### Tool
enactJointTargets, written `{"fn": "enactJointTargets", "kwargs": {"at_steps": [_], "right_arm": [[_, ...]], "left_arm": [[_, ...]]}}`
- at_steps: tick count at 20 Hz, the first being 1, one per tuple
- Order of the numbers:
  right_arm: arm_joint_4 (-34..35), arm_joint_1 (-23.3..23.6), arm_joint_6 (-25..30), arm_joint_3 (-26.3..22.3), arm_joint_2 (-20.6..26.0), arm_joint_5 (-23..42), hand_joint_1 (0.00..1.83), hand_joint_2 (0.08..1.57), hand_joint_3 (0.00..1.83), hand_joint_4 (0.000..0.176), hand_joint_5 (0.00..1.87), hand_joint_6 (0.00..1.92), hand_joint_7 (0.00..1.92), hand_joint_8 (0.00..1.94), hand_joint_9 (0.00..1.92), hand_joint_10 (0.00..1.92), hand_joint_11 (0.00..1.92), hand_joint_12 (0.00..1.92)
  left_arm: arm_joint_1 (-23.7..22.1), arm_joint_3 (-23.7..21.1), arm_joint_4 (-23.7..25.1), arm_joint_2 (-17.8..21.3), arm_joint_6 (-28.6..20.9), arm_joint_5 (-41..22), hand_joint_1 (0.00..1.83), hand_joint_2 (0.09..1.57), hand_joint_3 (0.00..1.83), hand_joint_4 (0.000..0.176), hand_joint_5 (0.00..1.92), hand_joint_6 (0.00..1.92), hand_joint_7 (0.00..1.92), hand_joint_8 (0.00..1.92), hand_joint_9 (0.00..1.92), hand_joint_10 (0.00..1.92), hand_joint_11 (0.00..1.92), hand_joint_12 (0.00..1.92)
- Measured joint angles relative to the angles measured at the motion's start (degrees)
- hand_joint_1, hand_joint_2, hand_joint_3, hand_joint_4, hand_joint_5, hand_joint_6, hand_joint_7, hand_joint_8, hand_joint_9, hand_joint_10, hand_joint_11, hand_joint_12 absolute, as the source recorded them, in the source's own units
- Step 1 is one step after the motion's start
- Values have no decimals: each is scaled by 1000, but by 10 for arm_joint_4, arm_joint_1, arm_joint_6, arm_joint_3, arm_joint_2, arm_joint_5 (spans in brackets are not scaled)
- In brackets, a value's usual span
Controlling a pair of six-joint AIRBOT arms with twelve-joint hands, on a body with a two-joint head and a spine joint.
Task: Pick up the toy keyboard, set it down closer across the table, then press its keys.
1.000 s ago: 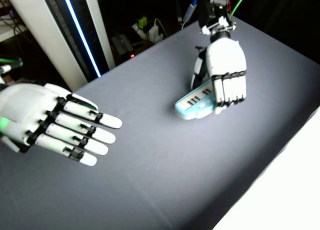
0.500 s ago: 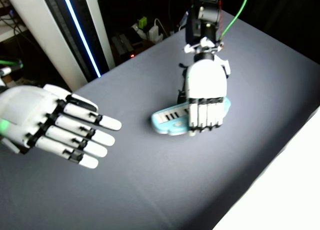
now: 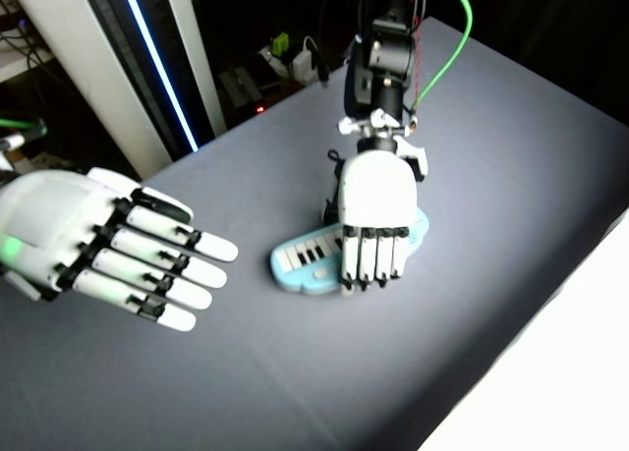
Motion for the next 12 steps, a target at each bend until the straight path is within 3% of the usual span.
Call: {"fn": "enactJointTargets", "kwargs": {"at_steps": [1,2,3,5,6,7,8,9,12], "right_arm": [[-1,0,0,0,0,-2,400,1327,0,37,0,0,0,0,0,0,0,698],[-2,0,0,0,0,-2,392,1320,0,51,0,0,0,0,0,0,0,708],[-3,0,0,0,0,-2,418,1324,0,45,0,0,0,0,0,0,0,654],[-1,0,0,0,0,-2,437,1333,0,26,0,0,0,0,2,1,0,791],[-1,0,0,0,0,-3,439,1338,0,20,0,0,0,0,7,2,0,851],[-2,0,1,0,0,-3,430,1334,0,32,0,0,0,0,18,5,0,905],[-4,0,2,0,0,-2,412,1332,0,41,0,0,0,0,13,2,0,906],[-4,0,2,0,0,-3,436,1334,0,44,0,0,0,0,2,0,0,828],[-2,0,2,0,0,-3,401,1318,0,65,0,0,0,0,0,0,0,540]], "left_arm": [[-1,10,-16,-9,0,0,1151,1139,2,0,180,140,291,300,219,949,229,1651],[-1,13,-25,-12,0,-1,1145,1156,1,0,242,102,333,184,207,906,176,1659],[-3,15,-28,-13,-1,-1,1103,1153,0,0,247,70,337,105,206,810,128,1625],[-3,16,-30,-13,-5,-1,873,1120,0,1,190,15,229,10,96,569,4,1475],[-3,16,-30,-13,-9,-1,813,1085,0,35,115,2,175,1,95,417,0,1402],[-3,16,-30,-12,-14,-1,765,1021,0,94,22,0,34,0,18,177,0,1176],[-3,12,-30,-9,-13,-2,714,946,21,158,4,0,6,0,3,35,0,389],[-2,0,-30,1,-13,-6,698,921,14,172,0,0,0,0,0,6,0,77],[-1,-38,-25,37,-13,-40,544,915,9,176,0,0,0,0,0,0,0,0]]}}
